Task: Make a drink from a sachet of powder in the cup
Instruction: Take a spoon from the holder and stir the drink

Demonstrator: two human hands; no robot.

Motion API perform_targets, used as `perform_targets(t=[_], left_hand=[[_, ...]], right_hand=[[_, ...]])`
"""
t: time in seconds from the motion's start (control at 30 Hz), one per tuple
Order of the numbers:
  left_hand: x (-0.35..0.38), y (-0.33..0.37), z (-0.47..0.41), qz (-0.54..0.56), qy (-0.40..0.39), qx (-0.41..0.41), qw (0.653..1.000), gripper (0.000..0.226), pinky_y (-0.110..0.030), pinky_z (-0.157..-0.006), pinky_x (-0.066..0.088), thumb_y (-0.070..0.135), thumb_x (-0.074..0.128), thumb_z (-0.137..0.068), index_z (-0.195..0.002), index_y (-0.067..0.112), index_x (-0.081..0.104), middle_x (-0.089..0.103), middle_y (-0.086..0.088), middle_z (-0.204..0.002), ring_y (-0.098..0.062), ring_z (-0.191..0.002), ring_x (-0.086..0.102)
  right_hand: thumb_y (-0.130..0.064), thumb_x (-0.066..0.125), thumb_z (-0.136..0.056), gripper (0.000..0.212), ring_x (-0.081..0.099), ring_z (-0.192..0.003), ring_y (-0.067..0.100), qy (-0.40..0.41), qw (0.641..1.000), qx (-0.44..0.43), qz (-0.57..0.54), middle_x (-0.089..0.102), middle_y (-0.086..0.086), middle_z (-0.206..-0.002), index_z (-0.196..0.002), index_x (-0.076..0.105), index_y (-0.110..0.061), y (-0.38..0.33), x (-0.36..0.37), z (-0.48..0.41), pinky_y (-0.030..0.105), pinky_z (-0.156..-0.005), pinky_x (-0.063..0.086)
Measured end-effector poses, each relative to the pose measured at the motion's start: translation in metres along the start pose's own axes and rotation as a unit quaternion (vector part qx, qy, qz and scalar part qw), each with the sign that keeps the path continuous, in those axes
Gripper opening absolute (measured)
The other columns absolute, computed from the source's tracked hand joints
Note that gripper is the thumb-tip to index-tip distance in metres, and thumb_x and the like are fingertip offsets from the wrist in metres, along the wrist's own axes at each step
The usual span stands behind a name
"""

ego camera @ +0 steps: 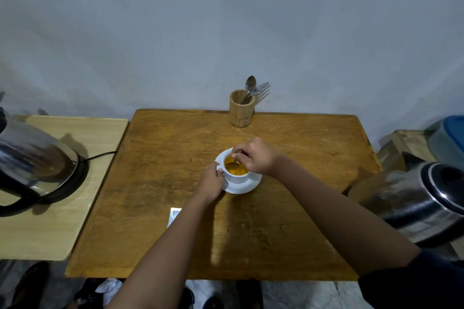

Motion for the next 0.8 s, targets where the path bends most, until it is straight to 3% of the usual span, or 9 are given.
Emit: perform_targets(t=[0.27, 0.37, 0.5, 0.67, 0.8], left_hand=[[0.001, 0.0, -0.001, -0.003, 0.003, -0.003, 1.0, 0.027, -0.029, -0.081, 0.035, 0.011, 0.037, -0.096, -0.115, -0.002, 0.051, 0.054, -0.024, -0.12, -0.034, -0.109, 0.052], [0.001, 0.0, -0.001, -0.004, 0.001, -0.009, 1.0, 0.027, -0.029, -0.082, 0.036, 0.013, 0.037, -0.097, -0.117, 0.0, 0.05, 0.054, -0.022, -0.121, -0.033, -0.109, 0.052], [0.001, 0.002, 0.0, -0.007, 0.008, -0.007, 1.0, 0.026, -0.028, -0.08, 0.035, 0.011, 0.037, -0.096, -0.116, -0.002, 0.051, 0.054, -0.023, -0.12, -0.028, -0.101, 0.051], [0.001, 0.003, 0.0, -0.003, 0.008, -0.007, 1.0, 0.025, -0.028, -0.077, 0.034, 0.009, 0.037, -0.095, -0.112, -0.002, 0.052, 0.055, -0.023, -0.116, -0.024, -0.094, 0.049], [0.001, 0.004, -0.001, -0.004, 0.005, -0.011, 1.0, 0.029, -0.031, -0.08, 0.037, 0.011, 0.037, -0.095, -0.118, -0.002, 0.05, 0.055, -0.022, -0.12, -0.027, -0.099, 0.051]], right_hand=[[-0.012, 0.049, -0.093, 0.023, 0.064, -0.081, 0.028, 0.04, 0.999, 0.016, 0.028, 0.072, 0.018, -0.092, -0.102, 0.067, 0.0, 0.011, -0.007, 0.003, 0.036, -0.068, 0.048], [-0.012, 0.049, -0.093, 0.023, 0.059, -0.072, 0.021, 0.027, 0.999, 0.015, 0.023, 0.072, 0.018, -0.089, -0.101, 0.067, 0.0, 0.012, -0.009, 0.005, 0.032, -0.063, 0.046], [-0.011, 0.052, -0.092, 0.02, 0.066, -0.074, 0.022, 0.016, 0.999, 0.014, -0.024, 0.073, 0.016, -0.083, -0.097, 0.068, 0.0, 0.008, -0.005, 0.008, 0.036, -0.069, 0.054], [-0.011, 0.051, -0.093, 0.02, 0.062, -0.07, 0.019, 0.034, 0.999, 0.01, -0.031, 0.072, 0.017, -0.084, -0.099, 0.068, 0.0, 0.003, 0.002, 0.003, 0.031, -0.064, 0.048], [-0.014, 0.05, -0.093, 0.021, 0.065, -0.079, 0.026, 0.034, 0.999, 0.016, -0.009, 0.072, 0.017, -0.089, -0.099, 0.068, -0.003, 0.005, 0.001, -0.004, 0.041, -0.071, 0.054]])
Point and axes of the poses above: each hand's wrist, its own z-axis away from the middle knuckle, its own x-axis out of the palm, y = z × x, the point moved 4 cm from there along -z, towards the middle knuckle
